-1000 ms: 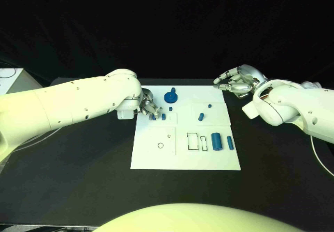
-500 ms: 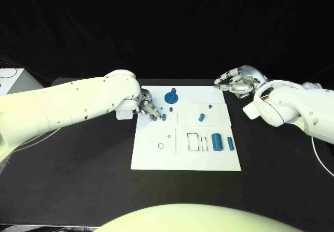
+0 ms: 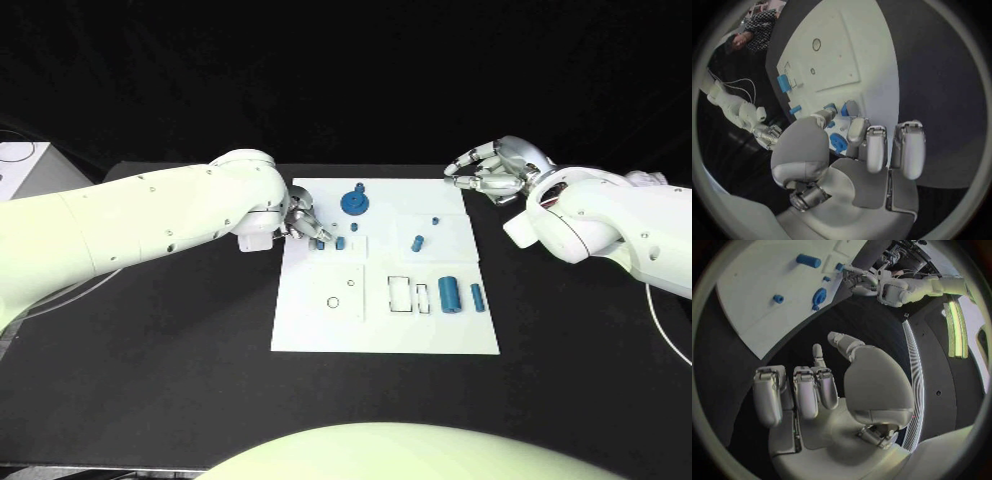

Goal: Assemble the parts on the task board

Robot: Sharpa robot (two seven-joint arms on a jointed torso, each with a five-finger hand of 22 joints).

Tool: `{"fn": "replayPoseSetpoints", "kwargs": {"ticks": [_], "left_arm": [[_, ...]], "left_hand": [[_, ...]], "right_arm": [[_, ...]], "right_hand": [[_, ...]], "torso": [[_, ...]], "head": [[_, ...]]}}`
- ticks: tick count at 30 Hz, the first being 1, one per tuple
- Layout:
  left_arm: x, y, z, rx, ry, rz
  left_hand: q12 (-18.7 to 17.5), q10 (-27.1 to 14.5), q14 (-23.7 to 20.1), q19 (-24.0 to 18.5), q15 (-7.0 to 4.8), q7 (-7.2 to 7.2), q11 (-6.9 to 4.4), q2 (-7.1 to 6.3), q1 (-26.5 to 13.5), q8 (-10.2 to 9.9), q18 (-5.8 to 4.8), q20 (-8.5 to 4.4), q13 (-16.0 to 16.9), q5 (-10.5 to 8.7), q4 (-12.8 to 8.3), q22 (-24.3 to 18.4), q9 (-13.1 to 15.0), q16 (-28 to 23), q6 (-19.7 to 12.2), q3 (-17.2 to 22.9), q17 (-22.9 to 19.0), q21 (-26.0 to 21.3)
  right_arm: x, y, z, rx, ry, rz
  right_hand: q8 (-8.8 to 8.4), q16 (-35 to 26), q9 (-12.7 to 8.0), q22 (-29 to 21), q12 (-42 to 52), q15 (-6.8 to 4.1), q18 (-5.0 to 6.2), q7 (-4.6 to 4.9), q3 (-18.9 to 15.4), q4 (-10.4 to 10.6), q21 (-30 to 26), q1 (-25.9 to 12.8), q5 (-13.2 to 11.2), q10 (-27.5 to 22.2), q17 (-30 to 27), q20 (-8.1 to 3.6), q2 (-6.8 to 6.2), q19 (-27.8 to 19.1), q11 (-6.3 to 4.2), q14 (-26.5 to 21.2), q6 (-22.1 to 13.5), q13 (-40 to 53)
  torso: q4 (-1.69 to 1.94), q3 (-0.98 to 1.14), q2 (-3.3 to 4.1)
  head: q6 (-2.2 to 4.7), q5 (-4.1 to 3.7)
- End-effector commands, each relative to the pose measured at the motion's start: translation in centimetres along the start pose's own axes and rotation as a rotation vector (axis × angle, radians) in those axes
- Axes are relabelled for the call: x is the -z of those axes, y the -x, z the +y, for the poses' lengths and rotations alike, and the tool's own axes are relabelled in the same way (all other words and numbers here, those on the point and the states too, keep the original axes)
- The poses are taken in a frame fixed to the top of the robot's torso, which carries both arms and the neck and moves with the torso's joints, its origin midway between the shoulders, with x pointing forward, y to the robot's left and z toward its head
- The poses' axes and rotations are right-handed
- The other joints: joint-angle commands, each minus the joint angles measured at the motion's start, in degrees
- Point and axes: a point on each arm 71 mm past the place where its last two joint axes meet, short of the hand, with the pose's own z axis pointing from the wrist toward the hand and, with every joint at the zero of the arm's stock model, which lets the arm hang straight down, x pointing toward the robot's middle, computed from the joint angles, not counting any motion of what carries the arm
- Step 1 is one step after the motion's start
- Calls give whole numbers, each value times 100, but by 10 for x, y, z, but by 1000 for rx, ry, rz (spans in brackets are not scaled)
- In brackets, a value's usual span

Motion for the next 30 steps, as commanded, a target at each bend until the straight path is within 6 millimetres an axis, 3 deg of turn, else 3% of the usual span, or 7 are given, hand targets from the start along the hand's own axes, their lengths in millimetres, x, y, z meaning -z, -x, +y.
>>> {"fn": "replayPoseSetpoints", "kwargs": {"ticks": [1,11,18,20,22,24,30], "left_arm": [[0,2,8,36,11,-55],[19,24,8,240,-145,-149],[30,37,3,335,-303,-237],[32,39,-2,341,-369,-263],[33,38,-9,324,-446,-299],[34,35,-15,282,-510,-344],[28,25,-25,165,-612,-446]], "left_hand": [[-18,-14,617,328,-39,34,-26,-9,52,15,-58,-29,-16,-47,80,1119,-10,37,-18,-38,1510,-12],[-450,-452,599,110,18,128,52,6,323,-24,28,8,-642,22,164,808,-20,1,-281,-231,1459,-252],[-1185,-1327,411,-346,177,319,230,22,548,-96,197,123,-1695,65,170,172,-39,-356,-715,-549,998,-784],[-1810,-2194,-163,-1234,335,505,409,65,1101,-237,466,243,-2432,72,90,-957,-117,-1194,-1127,-434,39,-1805],[-1902,-2473,-453,-1509,436,626,516,5,1689,-304,548,342,-2552,64,15,-1326,-241,-1513,-1322,-333,-328,-2199],[-2337,-3048,-1803,-2828,591,743,661,-89,2336,-591,861,496,-2879,68,-147,-2840,-565,-2909,-1609,5,-1788,-3788],[-3054,-3436,-2495,-2944,713,866,794,-353,2945,-971,868,634,-3645,38,-442,-3068,-1189,-3290,-1882,477,-2425,-4211]], "right_arm": [[0,-1,0,0,9,14],[0,-1,-2,0,3,11],[-1,-1,-4,0,0,9],[-1,-1,-4,-1,0,8],[-1,-1,-5,-1,1,7],[-1,0,-5,-1,2,4],[-1,0,-5,0,4,1]], "right_hand": [[-33,21,9,1318,22,25,46,11,3,27,-44,4,14,607,1507,21,-22,454,20,607,21,1507],[-33,21,9,1318,22,25,46,11,3,27,-44,4,14,607,1507,21,-22,454,20,607,21,1507],[-33,21,9,1318,22,25,46,11,3,27,-44,4,14,607,1507,21,-22,454,20,607,21,1507],[-33,21,9,1318,22,25,46,11,3,27,-44,4,14,607,1507,21,-22,454,20,607,21,1507],[-33,21,9,1318,22,25,46,11,3,27,-44,4,14,607,1507,21,-22,454,20,607,21,1507],[-39,21,11,1317,22,24,47,10,6,28,-47,10,19,607,1507,21,-17,453,20,607,21,1507],[-39,21,11,1317,22,24,47,10,6,28,-47,10,19,607,1507,21,-17,453,20,607,21,1507]], "torso": [[5,2,-5],[8,2,-4],[6,7,-2],[2,6,9],[2,2,9],[7,1,5],[2,6,5]], "head": [[10,-10],[39,-19],[79,-21],[99,-31],[107,-38],[135,-55],[183,-62]]}}
